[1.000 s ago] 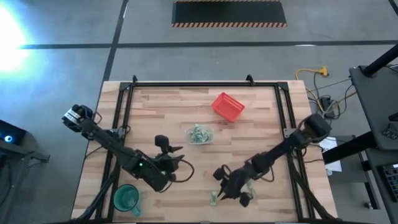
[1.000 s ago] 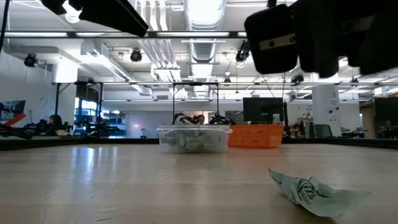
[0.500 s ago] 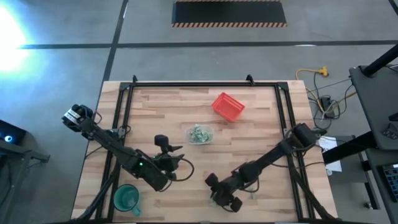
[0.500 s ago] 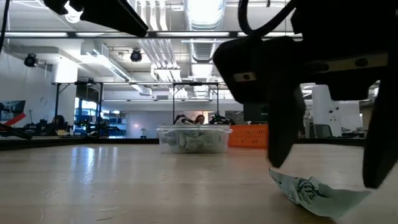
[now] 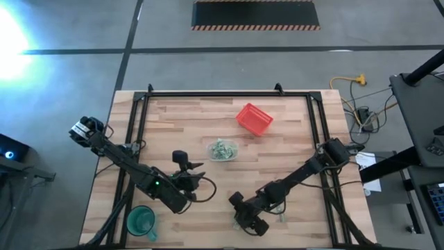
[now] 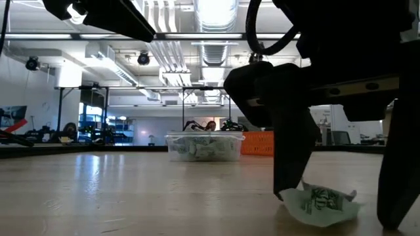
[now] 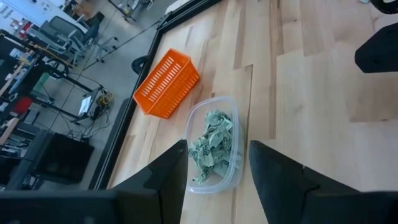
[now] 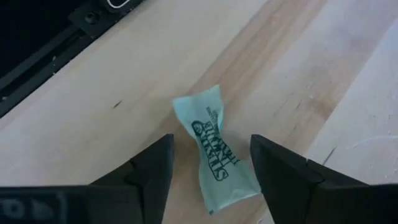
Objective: Pick and place items into bin
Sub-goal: Put the stevia packet into the transparent bin
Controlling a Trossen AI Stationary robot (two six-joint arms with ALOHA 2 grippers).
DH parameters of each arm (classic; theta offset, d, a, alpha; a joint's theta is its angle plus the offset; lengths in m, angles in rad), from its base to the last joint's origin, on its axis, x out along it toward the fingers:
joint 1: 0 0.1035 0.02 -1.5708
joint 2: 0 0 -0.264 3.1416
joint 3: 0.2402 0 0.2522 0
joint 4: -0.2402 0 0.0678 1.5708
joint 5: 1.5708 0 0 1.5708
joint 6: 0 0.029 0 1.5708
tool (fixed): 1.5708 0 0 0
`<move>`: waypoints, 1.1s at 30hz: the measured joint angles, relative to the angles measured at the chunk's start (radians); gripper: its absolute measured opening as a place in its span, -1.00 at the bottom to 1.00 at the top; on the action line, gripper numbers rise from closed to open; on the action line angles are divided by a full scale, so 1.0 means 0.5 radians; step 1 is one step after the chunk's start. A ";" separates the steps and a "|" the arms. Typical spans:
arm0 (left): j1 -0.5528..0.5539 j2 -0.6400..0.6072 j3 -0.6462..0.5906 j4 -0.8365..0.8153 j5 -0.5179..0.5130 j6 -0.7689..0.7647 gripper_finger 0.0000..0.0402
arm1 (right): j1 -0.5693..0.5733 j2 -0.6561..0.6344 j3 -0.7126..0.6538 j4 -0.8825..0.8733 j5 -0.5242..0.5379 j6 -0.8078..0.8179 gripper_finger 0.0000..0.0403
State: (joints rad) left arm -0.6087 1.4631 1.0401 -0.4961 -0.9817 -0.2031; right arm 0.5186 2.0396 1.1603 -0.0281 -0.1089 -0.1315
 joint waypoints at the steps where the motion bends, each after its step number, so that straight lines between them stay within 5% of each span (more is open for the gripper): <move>1: -0.001 0.000 0.000 -0.001 0.001 0.000 -0.23 | 0.000 0.000 0.000 -0.002 -0.001 -0.007 -0.06; 17: -0.001 -0.005 0.000 -0.003 0.001 0.000 -0.23 | -0.007 -0.044 0.019 -0.133 0.037 -0.172 -0.91; 33: -0.001 -0.005 0.000 -0.021 0.002 0.001 -0.23 | -0.148 -0.513 -0.066 -0.396 0.923 -0.278 -0.96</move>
State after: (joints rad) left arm -0.6094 1.4605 1.0401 -0.5068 -0.9810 -0.2028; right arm 0.4447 1.7830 1.1272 -0.2262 0.3524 -0.2707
